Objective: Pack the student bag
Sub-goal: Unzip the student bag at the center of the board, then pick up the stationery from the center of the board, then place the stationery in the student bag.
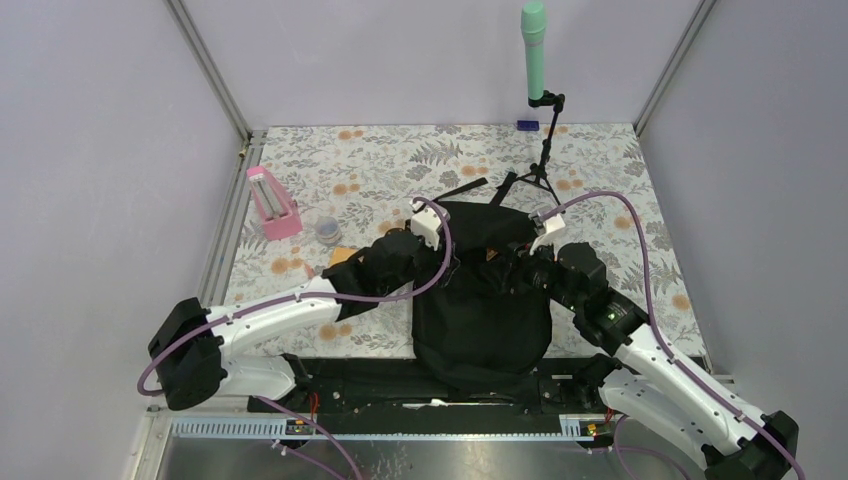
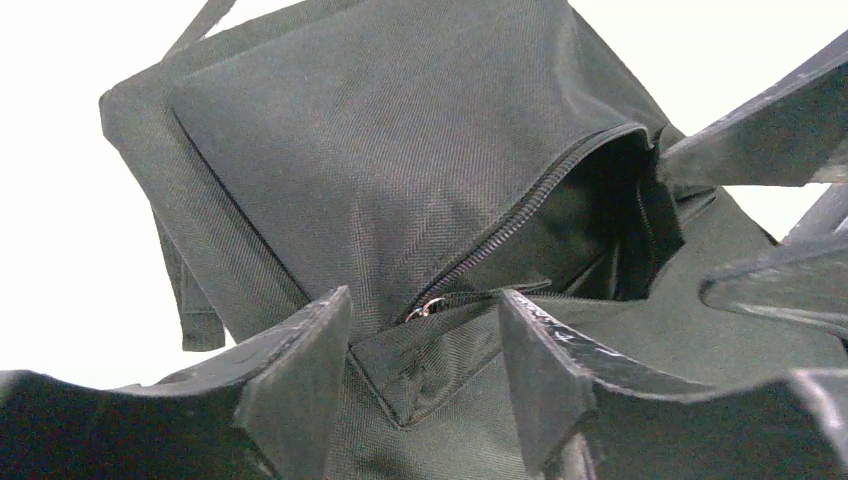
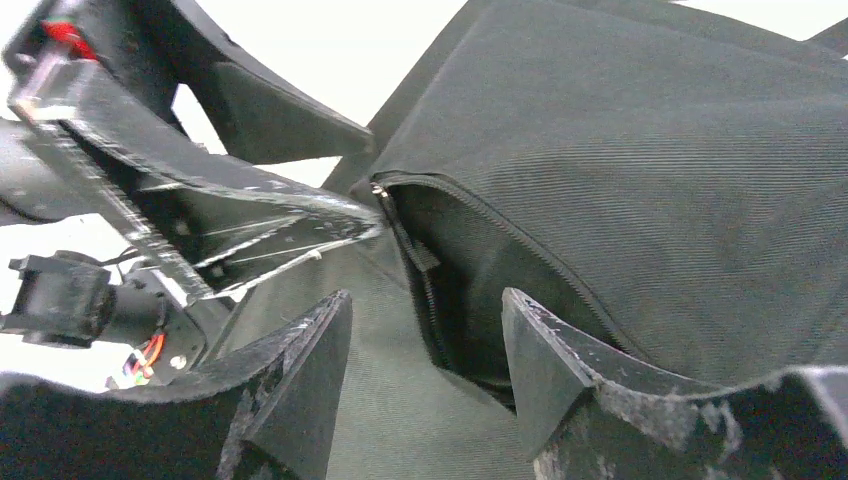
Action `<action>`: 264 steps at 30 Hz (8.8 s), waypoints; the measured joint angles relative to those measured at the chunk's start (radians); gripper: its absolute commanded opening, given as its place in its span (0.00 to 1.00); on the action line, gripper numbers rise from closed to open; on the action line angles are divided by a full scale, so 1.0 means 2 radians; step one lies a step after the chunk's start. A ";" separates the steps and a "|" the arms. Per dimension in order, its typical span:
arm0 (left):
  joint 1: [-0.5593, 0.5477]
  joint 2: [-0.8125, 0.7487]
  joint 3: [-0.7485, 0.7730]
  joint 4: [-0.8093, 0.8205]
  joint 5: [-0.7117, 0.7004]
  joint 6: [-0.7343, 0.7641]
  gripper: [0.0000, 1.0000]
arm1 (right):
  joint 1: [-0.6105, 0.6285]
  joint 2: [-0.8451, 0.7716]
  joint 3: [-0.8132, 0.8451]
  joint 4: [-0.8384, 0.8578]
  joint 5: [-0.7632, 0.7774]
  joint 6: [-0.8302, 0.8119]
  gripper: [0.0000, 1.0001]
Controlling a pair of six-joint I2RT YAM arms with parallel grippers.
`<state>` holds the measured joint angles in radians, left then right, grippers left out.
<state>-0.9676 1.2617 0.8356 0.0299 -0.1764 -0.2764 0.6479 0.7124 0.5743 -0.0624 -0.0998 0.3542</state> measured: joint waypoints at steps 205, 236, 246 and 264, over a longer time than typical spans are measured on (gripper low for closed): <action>0.025 0.188 0.306 -0.281 0.134 0.081 0.05 | 0.181 0.089 -0.109 0.192 0.324 0.076 0.43; 0.045 0.188 0.319 -0.293 0.159 0.060 0.04 | 0.192 0.202 -0.087 0.330 0.436 -0.033 1.00; 0.055 0.188 0.319 -0.302 0.156 0.065 0.02 | 0.178 0.029 -0.021 0.075 0.338 -0.010 1.00; 0.058 0.196 0.319 -0.305 0.177 0.093 0.03 | 0.051 0.139 0.064 -0.051 0.211 -0.119 0.85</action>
<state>-0.8524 1.6539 1.4742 -0.5800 0.1772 -0.0898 0.7490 0.9905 0.7033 -0.1635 0.3222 0.1169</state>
